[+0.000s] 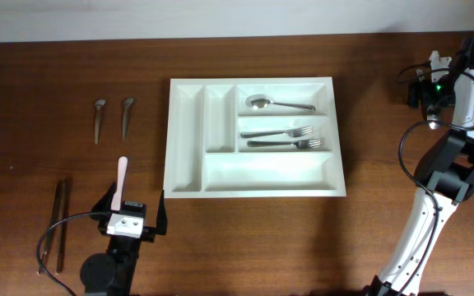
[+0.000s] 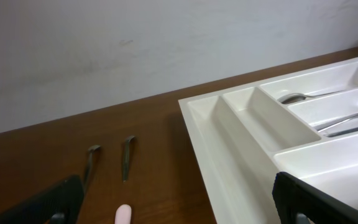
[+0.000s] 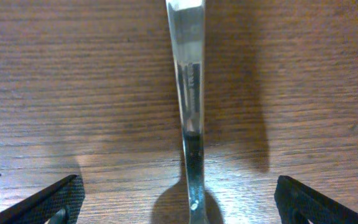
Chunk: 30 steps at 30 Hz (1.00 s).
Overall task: Pack container
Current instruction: 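Lower the right gripper onto the remaining spoon handle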
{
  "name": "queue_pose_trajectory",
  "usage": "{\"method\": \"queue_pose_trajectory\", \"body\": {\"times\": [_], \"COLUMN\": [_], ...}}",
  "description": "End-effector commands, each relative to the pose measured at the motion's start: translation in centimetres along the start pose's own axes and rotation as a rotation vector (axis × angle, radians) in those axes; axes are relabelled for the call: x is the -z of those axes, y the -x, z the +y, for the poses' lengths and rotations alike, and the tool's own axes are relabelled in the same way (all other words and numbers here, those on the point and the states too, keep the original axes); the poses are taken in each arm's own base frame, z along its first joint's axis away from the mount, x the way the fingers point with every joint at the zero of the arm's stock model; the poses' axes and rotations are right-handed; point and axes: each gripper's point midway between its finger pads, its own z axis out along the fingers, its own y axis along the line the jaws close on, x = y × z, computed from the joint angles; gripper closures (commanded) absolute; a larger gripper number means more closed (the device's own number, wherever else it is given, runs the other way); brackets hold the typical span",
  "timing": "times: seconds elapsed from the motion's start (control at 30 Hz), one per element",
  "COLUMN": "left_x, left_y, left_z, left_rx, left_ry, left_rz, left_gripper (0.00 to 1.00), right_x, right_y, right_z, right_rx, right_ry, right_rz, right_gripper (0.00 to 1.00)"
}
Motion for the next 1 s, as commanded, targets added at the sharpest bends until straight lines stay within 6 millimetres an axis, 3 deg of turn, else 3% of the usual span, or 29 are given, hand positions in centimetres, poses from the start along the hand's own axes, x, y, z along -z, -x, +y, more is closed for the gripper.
{"method": "queue_pose_trajectory", "body": {"times": [0.0,0.37,0.47,0.77,0.97], "left_x": [0.0,0.0,0.0,0.0,0.0], "left_y": [-0.2,-0.2,-0.2,-0.2,-0.2], "left_z": [0.2,0.2,0.2,0.2,0.2], "left_rx": [0.012,0.012,0.012,0.012,0.012], "left_ry": [0.010,0.010,0.010,0.010,0.010], "left_rz": [0.000,0.000,0.000,0.001,0.000], "left_gripper": [0.01,0.01,0.01,0.01,0.01], "right_x": [-1.6,-1.9,-1.9,-1.8,-1.9], "right_y": [-1.1,-1.1,-1.1,-1.7,-2.0], "right_z": [0.8,0.8,0.7,-0.3,0.0], "right_rx": [-0.001,-0.001,-0.003,-0.026,-0.034], "right_ry": [0.029,0.029,0.028,0.032,0.066], "right_rz": [0.034,0.034,0.032,0.034,0.034], "right_gripper": [0.01,0.00,0.07,0.07,0.07]}}
